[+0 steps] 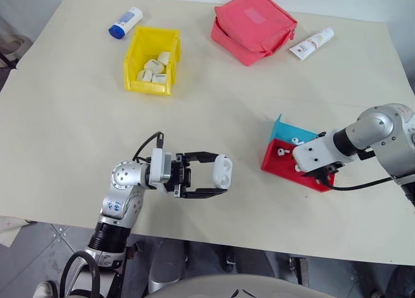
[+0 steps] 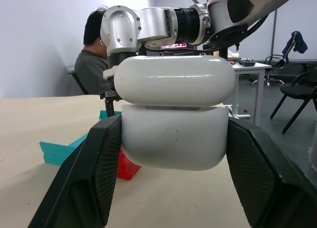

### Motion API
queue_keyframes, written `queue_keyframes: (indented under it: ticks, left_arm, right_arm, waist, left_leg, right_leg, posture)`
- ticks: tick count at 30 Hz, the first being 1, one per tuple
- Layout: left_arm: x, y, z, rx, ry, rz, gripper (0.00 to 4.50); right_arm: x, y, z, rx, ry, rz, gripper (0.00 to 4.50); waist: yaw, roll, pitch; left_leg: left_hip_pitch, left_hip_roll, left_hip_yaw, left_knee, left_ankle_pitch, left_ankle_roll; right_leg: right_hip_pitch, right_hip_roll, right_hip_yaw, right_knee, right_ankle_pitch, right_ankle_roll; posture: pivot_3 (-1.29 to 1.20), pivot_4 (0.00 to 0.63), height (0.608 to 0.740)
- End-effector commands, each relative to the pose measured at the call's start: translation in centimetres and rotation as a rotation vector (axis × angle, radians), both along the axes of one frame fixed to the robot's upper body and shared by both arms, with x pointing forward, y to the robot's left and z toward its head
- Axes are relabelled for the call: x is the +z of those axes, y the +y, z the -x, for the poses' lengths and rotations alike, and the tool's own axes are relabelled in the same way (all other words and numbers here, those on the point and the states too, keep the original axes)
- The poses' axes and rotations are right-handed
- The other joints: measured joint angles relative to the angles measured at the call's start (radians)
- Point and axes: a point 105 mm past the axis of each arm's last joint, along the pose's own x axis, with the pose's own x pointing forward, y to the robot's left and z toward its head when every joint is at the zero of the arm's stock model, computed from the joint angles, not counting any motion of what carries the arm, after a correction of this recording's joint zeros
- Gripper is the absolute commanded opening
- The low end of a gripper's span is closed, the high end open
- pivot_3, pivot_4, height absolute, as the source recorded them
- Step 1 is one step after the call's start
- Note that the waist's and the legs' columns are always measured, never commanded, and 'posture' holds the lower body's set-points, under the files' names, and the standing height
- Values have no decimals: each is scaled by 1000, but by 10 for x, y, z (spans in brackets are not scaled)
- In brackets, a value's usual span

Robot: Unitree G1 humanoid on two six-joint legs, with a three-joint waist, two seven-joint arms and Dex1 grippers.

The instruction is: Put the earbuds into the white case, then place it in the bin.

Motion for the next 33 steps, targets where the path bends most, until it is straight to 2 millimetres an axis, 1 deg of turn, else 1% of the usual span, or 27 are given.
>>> queue_keyframes:
  ticks: [1, 3, 4, 5, 10, 18, 24, 33]
  left_arm:
    - [7, -2, 6, -10, -49, 9, 2789]
    - [7, -2, 6, -7, -49, 9, 2789]
    - [7, -2, 6, -6, -49, 9, 2789]
    - [7, -1, 6, -6, -49, 8, 2789]
    - [7, -2, 5, -5, -49, 7, 2789]
    - [8, -2, 3, -9, -48, 7, 2789]
    - [8, -2, 1, -15, -49, 5, 2789]
    - [8, -2, 1, -13, -50, 4, 2789]
  right_arm:
    - [6, 1, -1, 18, -5, 12, 2319]
    - [5, 2, -1, 20, -2, 9, 1970]
    - [5, 2, -1, 20, -2, 8, 1566]
    - [5, 2, -1, 20, -1, 7, 1348]
    - [5, 4, 0, 14, 2, -6, 1348]
    - [10, 13, 2, -34, 16, -100, 1348]
    - [3, 7, 5, -51, 29, -67, 1348]
    - [6, 1, -2, -52, 0, -34, 1348]
  waist:
    - [0, 0, 0]
    - [-1, 0, 0]
    - [-1, 0, 0]
    - [-1, 0, 0]
    - [0, 0, 0]
    - [0, 0, 0]
    - [1, 0, 0]
    - [1, 0, 0]
  left_leg:
    - [0, 0, 0, 0, 0, 0]
    - [0, 0, 0, 0, 0, 0]
    - [0, 0, 0, 0, 0, 0]
    - [0, 0, 0, 0, 0, 0]
    - [0, 0, 0, 0, 0, 0]
    - [0, 0, 0, 0, 0, 0]
    - [0, 0, 0, 0, 0, 0]
    - [0, 0, 0, 0, 0, 0]
  right_leg:
    - [0, 0, 0, 0, 0, 0]
    - [0, 0, 0, 0, 0, 0]
    - [0, 0, 0, 0, 0, 0]
    - [0, 0, 0, 0, 0, 0]
    - [0, 0, 0, 0, 0, 0]
    - [0, 0, 0, 0, 0, 0]
    - [0, 0, 0, 0, 0, 0]
    - [0, 0, 0, 0, 0, 0]
  posture:
    - [0, 150, 740]
    - [0, 150, 740]
    - [0, 150, 740]
    - [0, 150, 740]
    - [0, 150, 740]
    - [0, 150, 740]
    - [0, 150, 740]
    - [0, 150, 740]
